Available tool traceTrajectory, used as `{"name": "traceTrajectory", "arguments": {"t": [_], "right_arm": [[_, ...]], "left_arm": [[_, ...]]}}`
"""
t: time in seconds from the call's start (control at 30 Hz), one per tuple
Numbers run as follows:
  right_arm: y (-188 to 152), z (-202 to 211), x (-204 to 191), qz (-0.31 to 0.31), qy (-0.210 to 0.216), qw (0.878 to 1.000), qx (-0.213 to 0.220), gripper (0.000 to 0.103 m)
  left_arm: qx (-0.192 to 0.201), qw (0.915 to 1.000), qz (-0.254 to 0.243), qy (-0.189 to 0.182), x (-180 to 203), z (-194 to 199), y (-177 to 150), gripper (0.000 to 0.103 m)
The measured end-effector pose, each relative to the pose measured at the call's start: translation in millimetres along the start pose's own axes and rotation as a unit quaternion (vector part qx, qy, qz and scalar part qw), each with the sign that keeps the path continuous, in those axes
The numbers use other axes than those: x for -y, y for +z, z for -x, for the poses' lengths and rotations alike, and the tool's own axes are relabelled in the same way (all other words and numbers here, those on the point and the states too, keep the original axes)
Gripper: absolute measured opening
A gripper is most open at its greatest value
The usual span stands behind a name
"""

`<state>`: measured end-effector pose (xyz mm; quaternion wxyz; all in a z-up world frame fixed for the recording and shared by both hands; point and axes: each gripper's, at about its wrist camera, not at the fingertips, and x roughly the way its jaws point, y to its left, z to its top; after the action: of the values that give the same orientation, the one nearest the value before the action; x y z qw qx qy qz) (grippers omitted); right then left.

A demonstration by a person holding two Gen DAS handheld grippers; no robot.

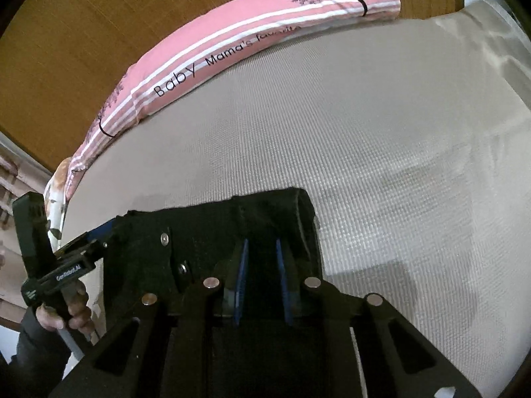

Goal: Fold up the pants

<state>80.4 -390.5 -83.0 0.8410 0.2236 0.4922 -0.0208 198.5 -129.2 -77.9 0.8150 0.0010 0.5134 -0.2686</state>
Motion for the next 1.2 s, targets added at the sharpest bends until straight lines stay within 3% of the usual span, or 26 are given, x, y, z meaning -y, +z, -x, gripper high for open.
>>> {"name": "traceTrajectory", "arguments": {"t": [0.27, 0.43, 0.67, 1.0, 1.2], "right_arm": [[-44.1, 9.5, -0.4, 0.023, -0.019, 0.999, -0.037, 0.015], [-67.6, 24.5, -1.6, 0.028, -0.028, 0.999, -0.029, 0.015], [-85.3, 35.0, -5.2, 0.046, -0.042, 0.998, -0.023, 0.015], [-101.2, 43.7, -3.7, 0.05, -0.052, 0.997, -0.008, 0.015], [-104.7, 43.4, -6.7, 0.057, -0.059, 0.997, 0.005, 0.015]], "left_arm": [[0.047, 0.9989, 0.003, -0.006, 20.5, 62.3, -32.2, 0.068], [0.014, 0.9991, -0.036, -0.015, 44.9, 73.3, -56.1, 0.068], [-0.043, 0.9974, -0.047, -0.035, 65.2, 62.0, -94.8, 0.068], [-0.047, 0.9934, -0.105, 0.0, 87.1, 53.9, -124.4, 0.068], [-0.043, 0.9938, -0.103, 0.006, 87.3, 52.8, -125.2, 0.068]]}}
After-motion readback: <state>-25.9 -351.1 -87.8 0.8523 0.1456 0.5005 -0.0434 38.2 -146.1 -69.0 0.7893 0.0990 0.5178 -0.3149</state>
